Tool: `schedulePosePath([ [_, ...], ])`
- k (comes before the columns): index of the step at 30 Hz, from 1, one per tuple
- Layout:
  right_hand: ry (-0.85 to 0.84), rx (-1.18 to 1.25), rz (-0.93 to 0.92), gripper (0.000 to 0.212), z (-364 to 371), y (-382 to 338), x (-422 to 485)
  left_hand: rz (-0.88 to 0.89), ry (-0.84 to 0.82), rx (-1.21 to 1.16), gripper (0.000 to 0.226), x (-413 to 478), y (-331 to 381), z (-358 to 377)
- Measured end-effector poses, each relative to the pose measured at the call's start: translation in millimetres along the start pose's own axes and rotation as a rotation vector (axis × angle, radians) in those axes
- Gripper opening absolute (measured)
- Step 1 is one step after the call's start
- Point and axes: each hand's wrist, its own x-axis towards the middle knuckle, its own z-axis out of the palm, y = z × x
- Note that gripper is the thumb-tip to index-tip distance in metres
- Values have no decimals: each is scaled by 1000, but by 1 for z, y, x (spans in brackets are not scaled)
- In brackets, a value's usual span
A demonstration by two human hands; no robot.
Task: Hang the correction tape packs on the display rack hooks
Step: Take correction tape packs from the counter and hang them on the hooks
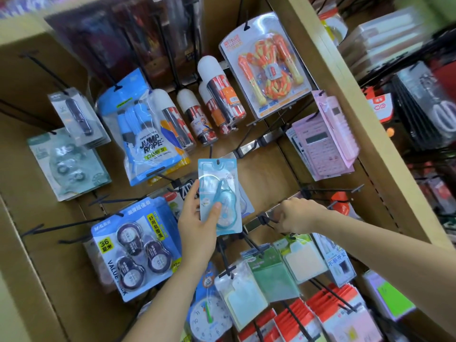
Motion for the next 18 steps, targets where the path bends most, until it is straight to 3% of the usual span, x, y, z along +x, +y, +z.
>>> schedulePosePath([
  [6,-10,26,6,26,2,0,0,-51,16,63,55,9,-16,3],
  [18,-2,5,-22,25,3,4,3,-117,-4,520,57,53,-65,22],
])
